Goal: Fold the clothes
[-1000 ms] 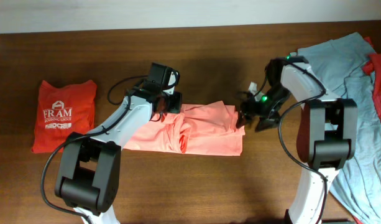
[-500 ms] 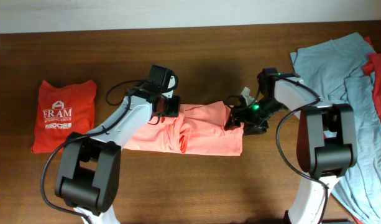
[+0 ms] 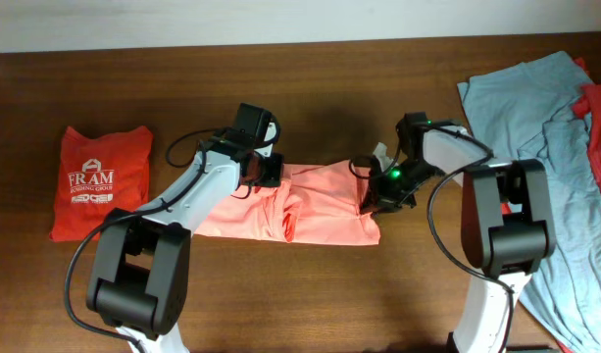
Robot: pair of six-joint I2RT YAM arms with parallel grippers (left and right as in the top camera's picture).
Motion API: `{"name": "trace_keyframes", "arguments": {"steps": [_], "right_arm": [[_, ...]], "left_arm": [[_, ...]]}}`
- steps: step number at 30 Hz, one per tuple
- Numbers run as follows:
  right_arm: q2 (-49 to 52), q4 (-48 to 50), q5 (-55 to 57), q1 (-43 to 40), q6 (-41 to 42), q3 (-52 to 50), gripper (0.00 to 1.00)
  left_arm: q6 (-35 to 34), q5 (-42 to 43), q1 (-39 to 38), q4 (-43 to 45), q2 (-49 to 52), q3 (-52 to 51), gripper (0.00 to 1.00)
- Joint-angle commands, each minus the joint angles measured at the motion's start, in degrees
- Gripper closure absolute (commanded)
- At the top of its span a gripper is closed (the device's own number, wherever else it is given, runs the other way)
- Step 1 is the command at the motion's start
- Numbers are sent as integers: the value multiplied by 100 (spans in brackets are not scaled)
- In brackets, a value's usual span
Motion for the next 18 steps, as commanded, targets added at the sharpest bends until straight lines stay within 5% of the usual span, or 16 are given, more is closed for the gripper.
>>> {"name": "trace_keyframes", "arguments": {"steps": [1,12,18], "right_arm": [[140,37,306,-35,-33,-39,96],[-264,-1226,1537,-1377,-422,1128,96],[-693,-1871,1552,-1342,-577,1611,96]], "left_arm": [[-9,-26,9,-90,33,9,79],[11,-87,468,-1331,-271,501,79],[7,-85,688,-1515,-273,498,79]]}}
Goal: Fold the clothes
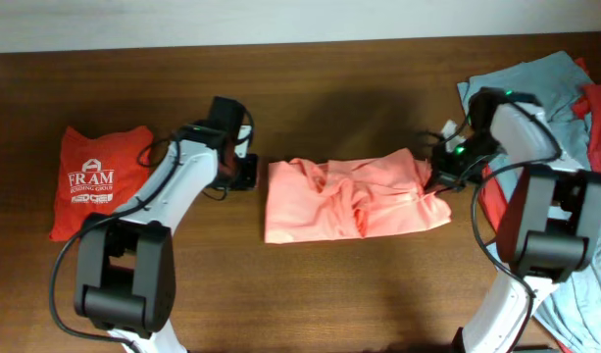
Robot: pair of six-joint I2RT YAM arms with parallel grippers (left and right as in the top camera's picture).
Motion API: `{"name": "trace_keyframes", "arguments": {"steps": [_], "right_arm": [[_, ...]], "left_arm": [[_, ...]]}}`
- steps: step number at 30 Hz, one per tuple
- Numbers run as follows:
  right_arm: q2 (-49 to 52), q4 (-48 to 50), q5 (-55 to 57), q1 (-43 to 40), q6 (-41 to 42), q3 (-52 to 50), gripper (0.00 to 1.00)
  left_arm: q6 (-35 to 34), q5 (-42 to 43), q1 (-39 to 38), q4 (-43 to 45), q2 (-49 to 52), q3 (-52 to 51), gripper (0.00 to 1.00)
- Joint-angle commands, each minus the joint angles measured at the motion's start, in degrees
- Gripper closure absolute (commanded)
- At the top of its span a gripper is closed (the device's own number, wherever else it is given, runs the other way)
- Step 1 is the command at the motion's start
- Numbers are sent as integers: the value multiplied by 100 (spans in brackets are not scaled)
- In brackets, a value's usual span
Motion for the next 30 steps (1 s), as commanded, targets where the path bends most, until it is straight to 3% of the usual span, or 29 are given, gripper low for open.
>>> {"name": "trace_keyframes", "arguments": {"steps": [1,12,16,25,30], "right_arm": [[-546,-214,122,291,-199,293,96],[-1115,-229,160,2339,136,358,96],[-1113,372,426,3383,586,358,96],[-927,1246,553,4446,586,356,94],[-756,1436,546,4631,608,352,92]], "left_arm": [[4,-57,52,-44,-186,122,79],[-35,7,31,-48,-184,122,78],[-37,267,28,-44,-184,122,78],[-35,264,31,-42,-173,122,78],[-35,264,31,-44,-173,122,78]]}}
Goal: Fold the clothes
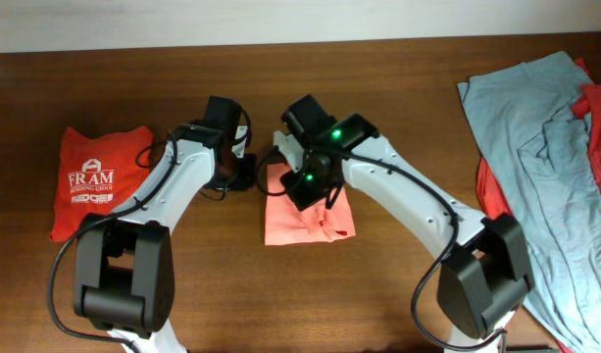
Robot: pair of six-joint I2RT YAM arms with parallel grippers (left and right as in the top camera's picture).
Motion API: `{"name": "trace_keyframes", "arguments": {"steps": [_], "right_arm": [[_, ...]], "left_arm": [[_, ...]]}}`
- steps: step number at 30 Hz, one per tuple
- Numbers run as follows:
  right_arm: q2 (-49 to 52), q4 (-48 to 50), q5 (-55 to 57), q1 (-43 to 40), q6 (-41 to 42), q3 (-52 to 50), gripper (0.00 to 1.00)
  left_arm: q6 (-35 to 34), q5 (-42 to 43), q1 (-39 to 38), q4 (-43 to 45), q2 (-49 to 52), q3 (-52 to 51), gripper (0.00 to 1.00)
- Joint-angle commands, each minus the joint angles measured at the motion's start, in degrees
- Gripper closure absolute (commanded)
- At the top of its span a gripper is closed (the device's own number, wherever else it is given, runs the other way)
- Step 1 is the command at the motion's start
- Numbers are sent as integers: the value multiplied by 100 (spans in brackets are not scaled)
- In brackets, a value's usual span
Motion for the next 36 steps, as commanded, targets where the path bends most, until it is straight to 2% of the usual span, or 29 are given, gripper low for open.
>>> {"name": "trace_keyframes", "arguments": {"steps": [1,5,8,11,15,17,18,21,24,31,33,36], "right_arm": [[201,83,61,138,68,61,91],[356,111,26,168,83,59,83],[446,179,0,179,81,57,82],[476,286,-48,184,74,57,75],[476,424,-719,184,-468,57,73],[476,463,-973,184,-614,57,64],[476,483,-1123,184,-627,57,55],[476,468,-1589,181,-999,57,43],[466,321,-1314,133,-973,116,43],[186,-914,811,-258,-284,778,49],[26,-1137,1362,-411,85,909,50],[-96,-1375,1515,-651,393,916,51]], "left_arm": [[-33,81,-11,-7,-164,120,78],[-33,81,-11,-7,-164,120,78],[-33,81,-11,-4,-164,120,78],[-33,79,-11,-7,-164,120,78],[-33,79,-11,-7,-164,120,78],[-33,79,-11,-4,-164,120,78],[-33,79,-11,-4,-164,120,78],[-33,79,-11,-9,-164,120,78],[-28,81,-11,-9,-164,120,78],[245,153,-11,-28,-380,361,78],[417,448,-13,-24,-511,496,78],[791,1139,-79,146,-632,605,78]]}}
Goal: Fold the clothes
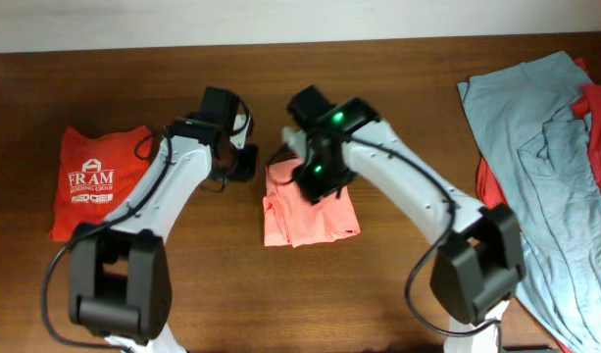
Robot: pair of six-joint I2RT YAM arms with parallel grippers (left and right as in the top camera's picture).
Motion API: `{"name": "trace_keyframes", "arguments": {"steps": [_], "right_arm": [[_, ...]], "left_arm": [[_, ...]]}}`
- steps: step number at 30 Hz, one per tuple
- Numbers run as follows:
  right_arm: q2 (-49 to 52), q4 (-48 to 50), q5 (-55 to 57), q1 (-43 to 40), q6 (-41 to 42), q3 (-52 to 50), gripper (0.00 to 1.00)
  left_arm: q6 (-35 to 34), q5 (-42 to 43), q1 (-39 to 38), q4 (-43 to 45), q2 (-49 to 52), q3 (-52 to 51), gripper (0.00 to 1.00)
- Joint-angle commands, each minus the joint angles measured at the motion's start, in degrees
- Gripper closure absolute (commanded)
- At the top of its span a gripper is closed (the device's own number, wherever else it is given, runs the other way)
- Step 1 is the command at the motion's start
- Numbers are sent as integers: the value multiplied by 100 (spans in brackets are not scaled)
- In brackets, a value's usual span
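Note:
A salmon shirt lies folded into a small, roughly square bundle at the table's middle. My right gripper is low over the bundle's upper part. The arm's wrist covers its fingers, so their state does not show. My left gripper sits just off the bundle's upper left corner, pointing toward it. It appears apart from the cloth, and its fingers are too dark to read.
A folded red shirt with white "FRAM" print lies at the left. A loose pile of grey-blue and red clothes covers the right end of the brown table.
The right gripper has shifted slightly up and right over the folded bundle. The left gripper has risen a little at the upper left corner. The bundle's lower edge has spread a bit wider.
Both grippers were first at the ends of the crumpled salmon shirt. Then the shirt lay stretched out wide between them. After that the right gripper was at the left end with the right half laid over the left. Now the shirt is a compact bundle.

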Motion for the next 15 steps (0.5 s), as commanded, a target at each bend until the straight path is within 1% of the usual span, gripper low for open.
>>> {"name": "trace_keyframes", "arguments": {"steps": [1,2,4,5,6,7,8,12,15], "right_arm": [[-369,-264,774,-308,623,164,53],[-365,-378,728,-389,693,111,57],[-363,-374,636,-433,691,-44,60],[-363,-313,540,-439,691,-184,63],[-361,-179,400,-433,691,-387,69],[-361,-33,271,-435,693,-601,79],[-361,116,157,-435,693,-787,82],[-361,721,-380,-435,693,-1423,83],[-361,1104,-750,-435,695,-1847,83]], "left_arm": [[603,955,-111,210,-376,245,78],[741,1150,-186,299,-367,245,78],[791,1187,-317,376,-315,243,78],[874,1191,-413,422,-267,243,78],[949,1189,-518,487,-199,243,78],[957,1187,-649,588,-107,243,78],[957,1187,-726,656,-48,243,78],[997,1180,-946,901,245,243,78],[997,1163,-960,1003,476,243,78]]}}
